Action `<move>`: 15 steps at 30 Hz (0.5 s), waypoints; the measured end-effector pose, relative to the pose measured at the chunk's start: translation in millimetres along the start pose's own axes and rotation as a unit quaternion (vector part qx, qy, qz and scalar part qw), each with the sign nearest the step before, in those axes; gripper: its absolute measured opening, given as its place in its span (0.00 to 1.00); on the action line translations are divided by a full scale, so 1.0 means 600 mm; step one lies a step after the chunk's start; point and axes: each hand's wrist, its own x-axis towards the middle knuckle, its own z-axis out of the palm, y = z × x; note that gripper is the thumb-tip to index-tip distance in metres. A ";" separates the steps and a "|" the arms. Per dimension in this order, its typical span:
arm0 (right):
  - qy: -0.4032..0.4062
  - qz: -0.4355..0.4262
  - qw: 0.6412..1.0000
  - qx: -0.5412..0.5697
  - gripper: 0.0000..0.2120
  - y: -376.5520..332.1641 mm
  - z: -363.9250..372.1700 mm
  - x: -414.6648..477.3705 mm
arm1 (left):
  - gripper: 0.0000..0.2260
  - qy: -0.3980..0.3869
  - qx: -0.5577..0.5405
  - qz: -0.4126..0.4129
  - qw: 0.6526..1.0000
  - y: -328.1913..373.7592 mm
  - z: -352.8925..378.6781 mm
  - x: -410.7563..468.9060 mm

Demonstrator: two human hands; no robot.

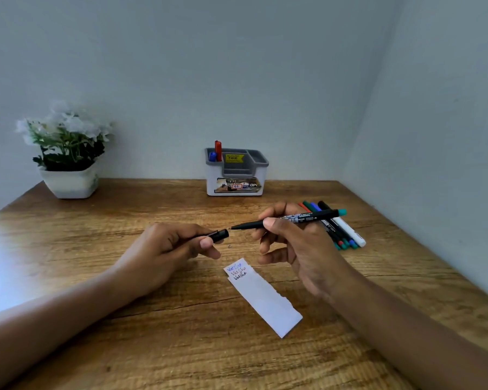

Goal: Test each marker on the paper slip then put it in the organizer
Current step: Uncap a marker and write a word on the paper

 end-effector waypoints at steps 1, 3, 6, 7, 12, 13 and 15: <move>0.001 -0.001 1.000 0.001 0.04 -0.001 0.000 0.000 | 0.12 -0.003 0.000 0.000 1.000 -0.001 0.000 0.000; -0.012 0.001 1.000 -0.014 0.03 -0.001 0.001 -0.002 | 0.18 -0.009 0.007 0.012 1.000 -0.002 -0.002 -0.001; -0.049 0.006 0.997 -0.060 0.03 0.003 0.012 -0.007 | 0.20 -0.024 0.020 0.042 0.999 0.003 0.001 -0.004; -0.059 0.001 0.995 -0.076 0.04 0.004 0.016 -0.009 | 0.20 -0.025 0.017 0.056 0.998 0.007 0.003 -0.005; -0.045 -0.033 0.996 -0.074 0.06 0.000 0.026 -0.010 | 0.19 0.013 -0.002 0.083 0.996 0.024 0.015 -0.003; -0.044 -0.035 0.997 -0.056 0.06 -0.003 0.026 -0.010 | 0.20 0.020 -0.008 0.086 0.996 0.027 0.016 -0.001; -0.049 -0.040 0.997 -0.038 0.06 -0.009 0.028 -0.012 | 0.20 0.033 0.000 0.095 0.995 0.036 0.015 0.001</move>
